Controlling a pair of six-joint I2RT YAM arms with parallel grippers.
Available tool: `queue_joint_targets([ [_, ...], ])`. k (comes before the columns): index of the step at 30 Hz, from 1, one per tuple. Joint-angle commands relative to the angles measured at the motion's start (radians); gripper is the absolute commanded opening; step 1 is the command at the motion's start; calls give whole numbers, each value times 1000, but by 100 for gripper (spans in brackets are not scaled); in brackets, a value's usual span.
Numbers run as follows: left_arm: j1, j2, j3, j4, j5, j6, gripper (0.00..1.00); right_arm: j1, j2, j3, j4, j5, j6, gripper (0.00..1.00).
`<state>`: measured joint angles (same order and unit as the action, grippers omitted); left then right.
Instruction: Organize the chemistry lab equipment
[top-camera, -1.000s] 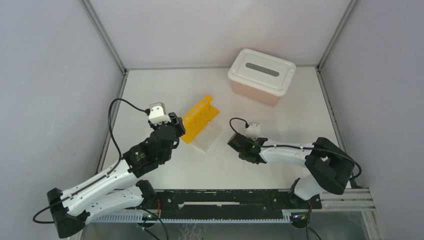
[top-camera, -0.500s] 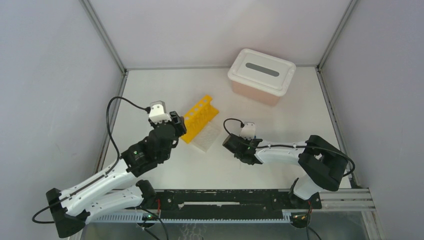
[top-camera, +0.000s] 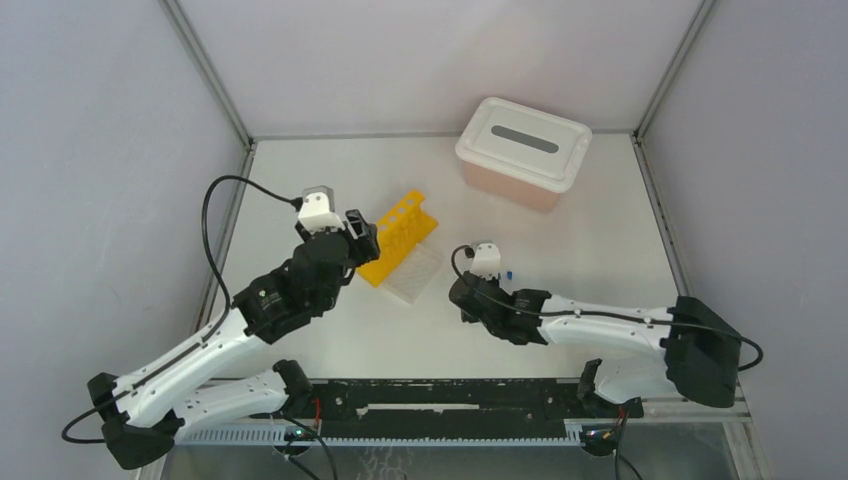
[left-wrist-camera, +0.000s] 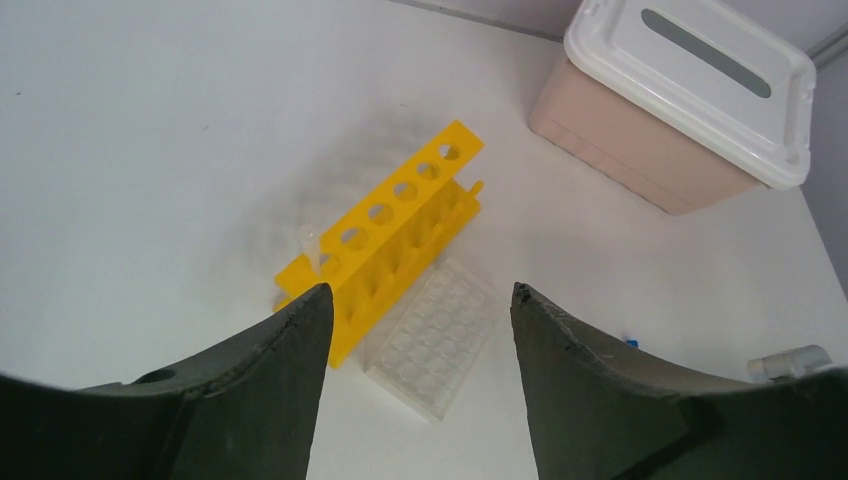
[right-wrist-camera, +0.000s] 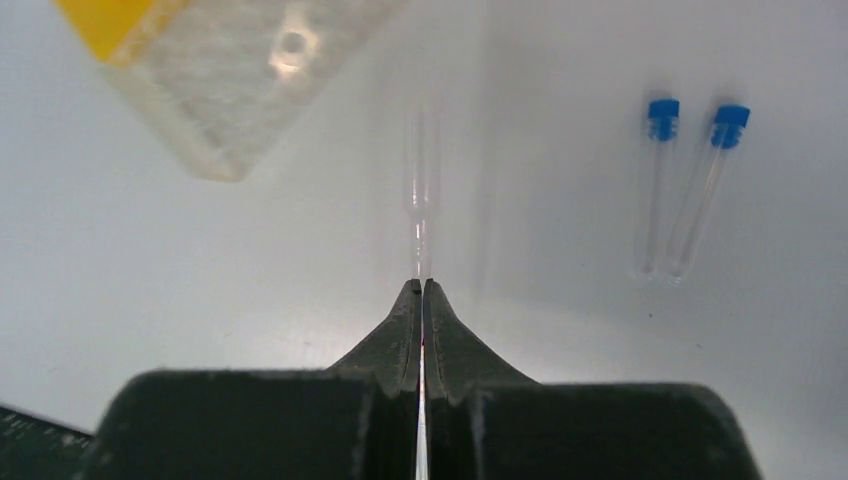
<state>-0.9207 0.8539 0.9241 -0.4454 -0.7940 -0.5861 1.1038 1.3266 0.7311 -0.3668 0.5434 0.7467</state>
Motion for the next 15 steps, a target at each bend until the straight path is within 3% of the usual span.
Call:
queue_joint_targets([
  [1, 1, 31, 96, -43, 79, -15, 71, 50, -123, 3, 109, 31, -158, 0],
  [7, 102, 63, 127, -65, 369, -52, 73, 95, -254, 3, 195, -10, -275, 0],
  [15, 236, 149, 165, -51, 769, -64, 72, 111, -285, 15, 298, -83, -414, 0],
])
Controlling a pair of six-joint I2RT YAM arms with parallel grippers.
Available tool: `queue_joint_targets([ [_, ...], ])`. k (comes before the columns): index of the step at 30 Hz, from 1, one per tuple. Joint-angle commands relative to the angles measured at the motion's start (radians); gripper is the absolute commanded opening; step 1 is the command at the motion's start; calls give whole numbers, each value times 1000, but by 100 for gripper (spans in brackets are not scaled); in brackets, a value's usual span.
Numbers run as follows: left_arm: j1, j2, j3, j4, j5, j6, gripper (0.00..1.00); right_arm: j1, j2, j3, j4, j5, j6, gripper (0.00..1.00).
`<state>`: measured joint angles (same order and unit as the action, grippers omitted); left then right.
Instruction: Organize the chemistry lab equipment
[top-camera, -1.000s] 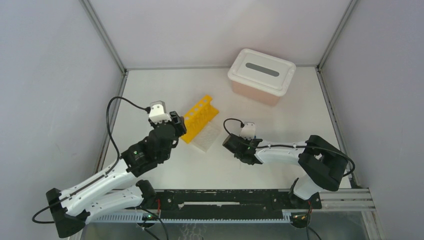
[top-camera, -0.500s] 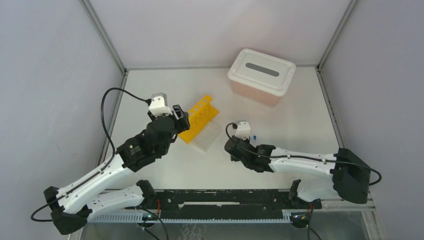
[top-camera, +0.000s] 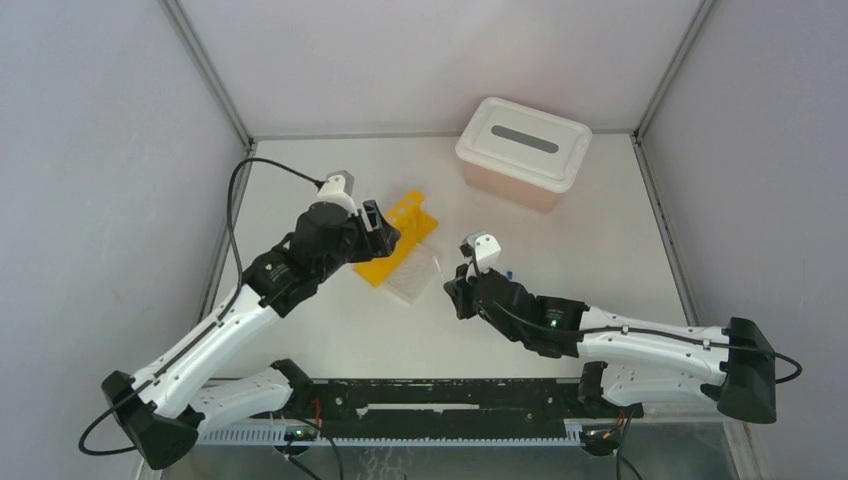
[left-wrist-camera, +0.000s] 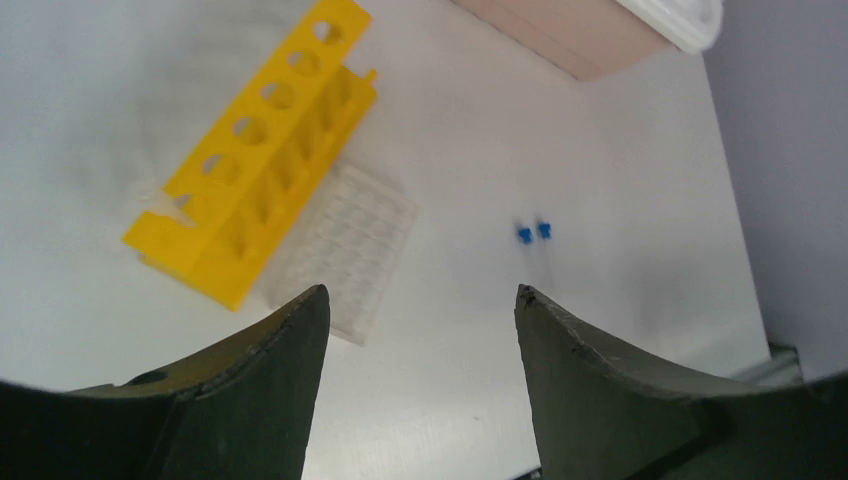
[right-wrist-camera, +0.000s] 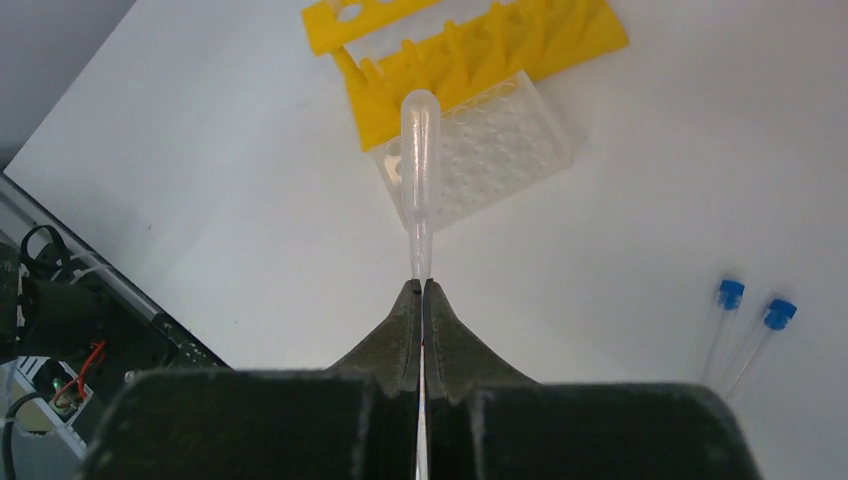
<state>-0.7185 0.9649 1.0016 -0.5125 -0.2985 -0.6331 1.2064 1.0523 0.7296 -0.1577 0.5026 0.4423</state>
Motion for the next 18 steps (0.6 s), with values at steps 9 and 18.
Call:
queue_joint_targets([
  [9, 91, 118, 103, 38, 555, -44, 71, 5, 23, 42, 148, -105, -187, 0],
  [18, 104, 129, 96, 45, 630, -50, 68, -21, 69, 83, 199, -153, -217, 0],
])
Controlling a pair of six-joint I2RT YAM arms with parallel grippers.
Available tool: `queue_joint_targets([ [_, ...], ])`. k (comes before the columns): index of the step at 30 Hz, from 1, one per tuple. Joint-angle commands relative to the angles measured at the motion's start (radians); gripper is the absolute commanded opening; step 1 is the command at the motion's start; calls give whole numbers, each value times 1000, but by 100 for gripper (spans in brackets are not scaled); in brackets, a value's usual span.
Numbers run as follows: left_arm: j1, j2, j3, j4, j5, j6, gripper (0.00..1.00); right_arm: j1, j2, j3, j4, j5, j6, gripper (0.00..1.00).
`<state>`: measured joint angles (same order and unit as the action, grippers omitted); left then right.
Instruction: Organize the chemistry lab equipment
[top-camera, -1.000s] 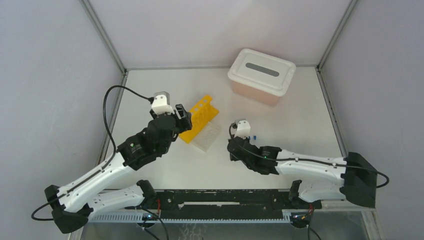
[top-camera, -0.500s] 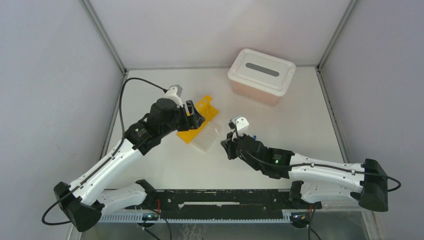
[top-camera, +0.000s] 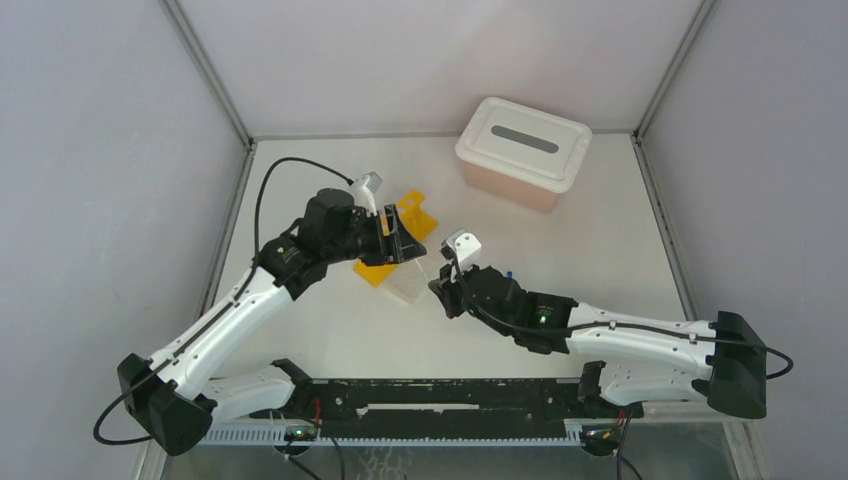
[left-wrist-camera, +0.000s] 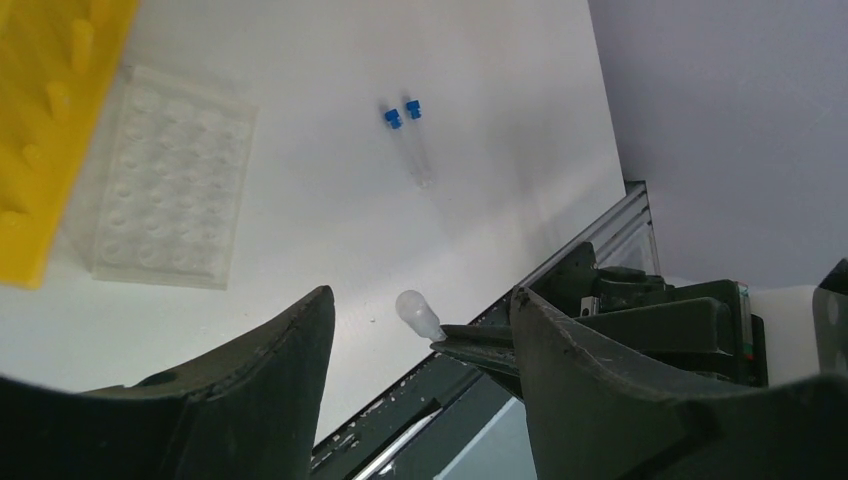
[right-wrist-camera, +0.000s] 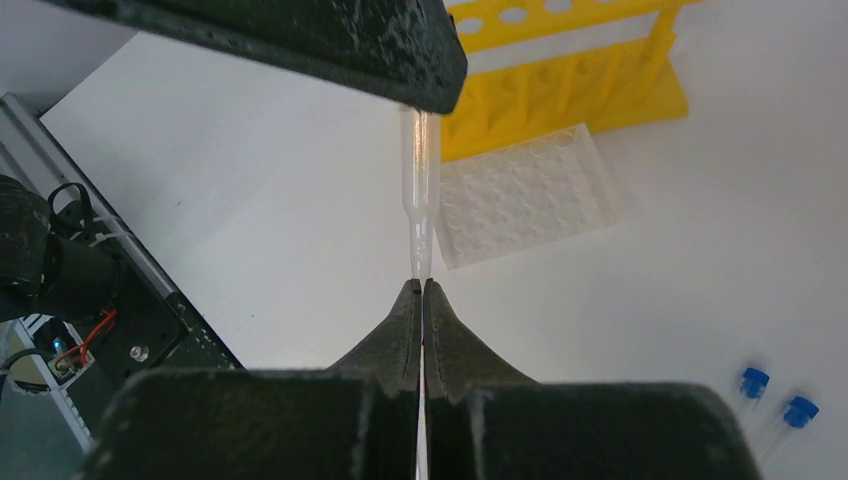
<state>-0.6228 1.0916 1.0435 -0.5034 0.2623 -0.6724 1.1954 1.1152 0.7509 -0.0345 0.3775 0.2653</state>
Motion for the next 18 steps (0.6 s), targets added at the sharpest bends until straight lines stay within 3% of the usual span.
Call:
queue_joint_targets([
  [1, 8, 5, 52, 36, 74, -10, 68, -11, 6, 66, 76, -29, -43, 0],
  [18, 31, 16, 40, 46, 129, -5, 53, -35, 37, 99, 93, -78, -64, 0],
])
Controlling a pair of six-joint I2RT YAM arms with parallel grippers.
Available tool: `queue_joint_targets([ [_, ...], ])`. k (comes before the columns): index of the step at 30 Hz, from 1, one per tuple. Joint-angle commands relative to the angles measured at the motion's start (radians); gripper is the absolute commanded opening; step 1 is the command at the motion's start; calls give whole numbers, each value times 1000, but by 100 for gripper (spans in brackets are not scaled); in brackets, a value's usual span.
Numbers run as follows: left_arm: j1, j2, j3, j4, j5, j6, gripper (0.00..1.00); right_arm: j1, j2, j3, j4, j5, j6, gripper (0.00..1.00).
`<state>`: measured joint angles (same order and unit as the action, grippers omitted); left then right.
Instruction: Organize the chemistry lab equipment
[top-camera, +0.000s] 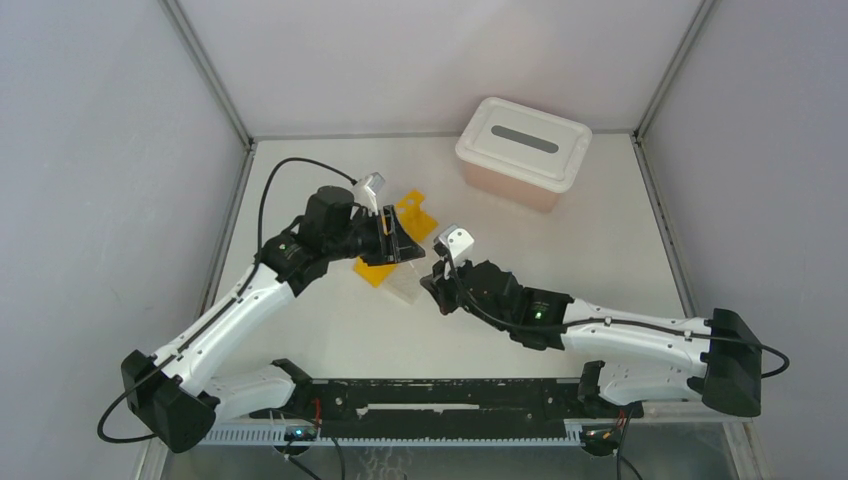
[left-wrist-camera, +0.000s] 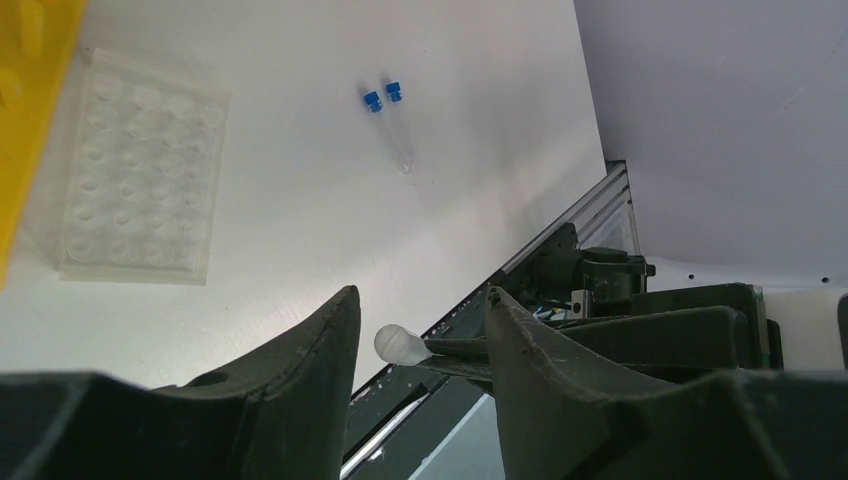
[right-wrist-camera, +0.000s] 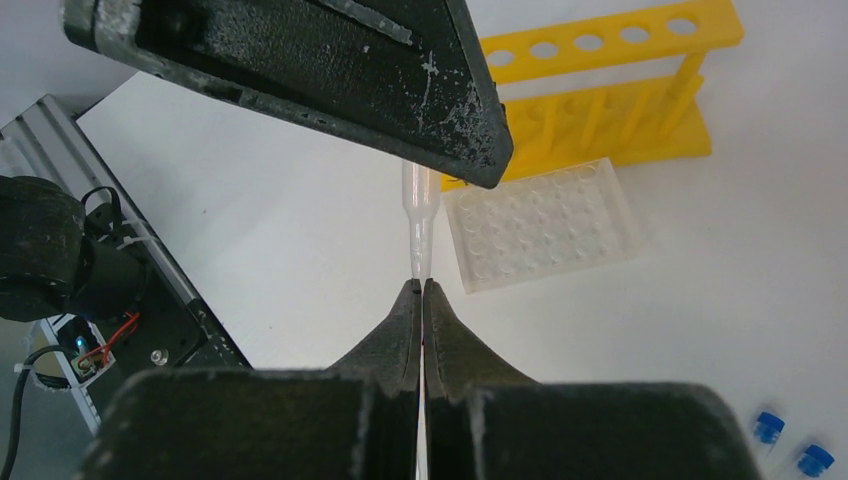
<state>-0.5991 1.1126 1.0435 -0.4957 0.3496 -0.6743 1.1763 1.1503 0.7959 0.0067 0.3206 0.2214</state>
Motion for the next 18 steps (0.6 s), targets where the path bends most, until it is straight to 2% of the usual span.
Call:
queue_joint_targets([
  [1, 9, -5, 38, 38, 45, -3, 52, -18, 3, 54, 55, -25, -21, 0],
  [18, 20, 5, 2, 50, 76, 11, 41, -42, 9, 53, 73, -66, -27, 0],
])
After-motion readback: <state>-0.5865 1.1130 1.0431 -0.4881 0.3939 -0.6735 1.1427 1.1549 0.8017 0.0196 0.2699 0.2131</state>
